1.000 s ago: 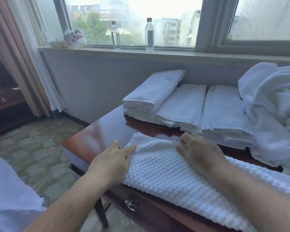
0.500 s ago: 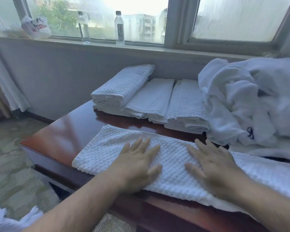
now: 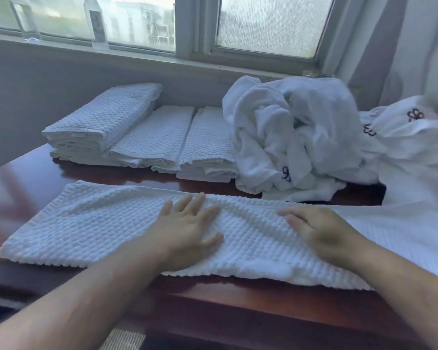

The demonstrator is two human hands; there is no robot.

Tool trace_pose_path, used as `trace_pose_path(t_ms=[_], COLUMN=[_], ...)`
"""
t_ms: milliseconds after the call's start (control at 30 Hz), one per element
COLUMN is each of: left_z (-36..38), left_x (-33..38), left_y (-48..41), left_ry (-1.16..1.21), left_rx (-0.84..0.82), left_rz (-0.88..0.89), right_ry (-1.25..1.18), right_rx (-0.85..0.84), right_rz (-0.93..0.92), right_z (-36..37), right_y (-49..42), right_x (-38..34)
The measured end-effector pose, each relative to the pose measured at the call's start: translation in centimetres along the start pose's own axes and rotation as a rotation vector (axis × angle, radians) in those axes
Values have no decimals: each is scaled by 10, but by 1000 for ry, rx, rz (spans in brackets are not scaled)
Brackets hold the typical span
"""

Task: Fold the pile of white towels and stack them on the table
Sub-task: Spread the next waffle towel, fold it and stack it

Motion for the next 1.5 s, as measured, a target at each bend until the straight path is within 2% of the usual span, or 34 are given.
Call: trace_pose_path(t_ms=[167, 233, 400, 500, 567, 667, 733, 900, 1033, 1133, 1233, 1267, 1400, 1433, 1500], left_z=[-15, -23, -38, -45, -49, -50, -43, -21, -7, -3, 5, 10, 23, 23, 24], left_x=[35, 41, 49, 56, 63, 68, 69, 88, 145, 192, 226, 231, 234, 233, 233], left_y=[-29, -44, -76, -85, -88, -91, -93, -96, -100, -114, -129, -134, -139, -137, -134], left_ry=[168, 220, 149, 42, 8, 43, 10, -8, -10, 15, 53, 57, 57, 48, 16], left_rx=[225, 259, -11, -139, -117, 79, 180, 395, 382, 351, 311, 302, 322, 323, 305], left_rz=[81, 75, -54, -38, 19, 76, 66, 128, 363, 490, 502, 486, 461, 464, 478], right_ry=[329, 391, 379, 310, 283, 197, 228, 282, 278, 309, 384, 344, -167, -224, -281], right_rx=[-96, -109, -266, -297, -252, -61, 53, 136, 326, 310, 302, 321, 517, 517, 415], right_rz=[95, 109, 54, 33, -2, 35, 56, 179, 263, 386, 469, 477, 419, 416, 443], right_z=[-18, -25, -37, -37, -35, -39, -43, -45, -73, -95, -104, -106, -123, -125, -120], right_y=[-27, -33, -41, -45, -47, -46, -45, -29, -2, 28, 51, 57, 76, 80, 83], right_x=[14, 16, 31, 39, 47, 59, 66, 93, 144, 191, 220, 226, 241, 243, 246])
Point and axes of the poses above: each hand's wrist, its own y-axis away from the middle knuckle, its own z-axis out of the palm, x = y × z, the point moved 4 cm from there along -y, towards the middle knuckle, and after that the axes turned 5 degrees about -x, right-handed, at the moved point
